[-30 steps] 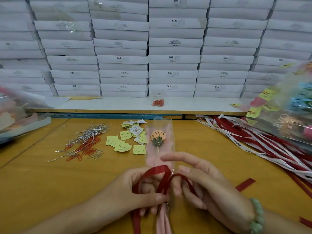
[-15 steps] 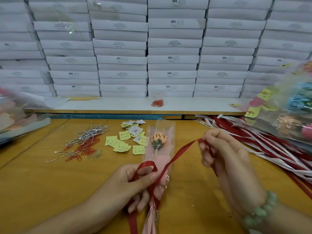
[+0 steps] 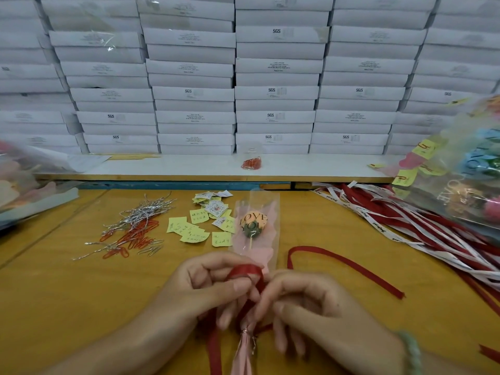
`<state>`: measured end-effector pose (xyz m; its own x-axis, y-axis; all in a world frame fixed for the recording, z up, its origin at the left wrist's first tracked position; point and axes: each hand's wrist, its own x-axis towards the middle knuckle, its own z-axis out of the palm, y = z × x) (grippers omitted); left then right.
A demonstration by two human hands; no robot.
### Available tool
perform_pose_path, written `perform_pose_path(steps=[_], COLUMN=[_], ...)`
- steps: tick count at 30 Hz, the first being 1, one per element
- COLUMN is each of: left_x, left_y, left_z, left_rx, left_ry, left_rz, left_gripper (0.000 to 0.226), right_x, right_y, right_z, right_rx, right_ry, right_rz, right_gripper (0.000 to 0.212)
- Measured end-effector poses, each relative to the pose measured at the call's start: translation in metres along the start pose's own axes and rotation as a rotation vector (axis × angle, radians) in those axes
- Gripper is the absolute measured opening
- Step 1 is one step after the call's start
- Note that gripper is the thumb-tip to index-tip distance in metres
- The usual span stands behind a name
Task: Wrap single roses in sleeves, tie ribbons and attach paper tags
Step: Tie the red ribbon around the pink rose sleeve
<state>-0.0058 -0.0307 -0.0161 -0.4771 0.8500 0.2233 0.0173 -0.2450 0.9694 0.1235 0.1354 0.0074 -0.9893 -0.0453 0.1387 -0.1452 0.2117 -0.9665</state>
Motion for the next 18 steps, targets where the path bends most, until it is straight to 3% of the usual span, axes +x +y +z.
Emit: perform_pose_path(steps=[5,11,18], left_x=[0.0,0.001,-0.001], left_y=[0.006,0.003,0.006], left_z=[0.001,0.005,0.005], left_rx=[-0.006,-0.021,0.056], left_ry=[-0.038,0.045,-0.239], left_rz=[-0.003,-0.031,-0.152], left_gripper=[0.066,0.068,0.064], right_x=[0.002,-0.001,-0.003], right_y=[0.001,-0.002,-0.004], right_z=[-0.006,-0.012,-0.014], right_rx=[0.028,0.033,0.009], right_ry=[-0.037,0.162,0.252], right_rz=[0.03,-0.163,-0.232], right_gripper=[0.028,0.045,0.054])
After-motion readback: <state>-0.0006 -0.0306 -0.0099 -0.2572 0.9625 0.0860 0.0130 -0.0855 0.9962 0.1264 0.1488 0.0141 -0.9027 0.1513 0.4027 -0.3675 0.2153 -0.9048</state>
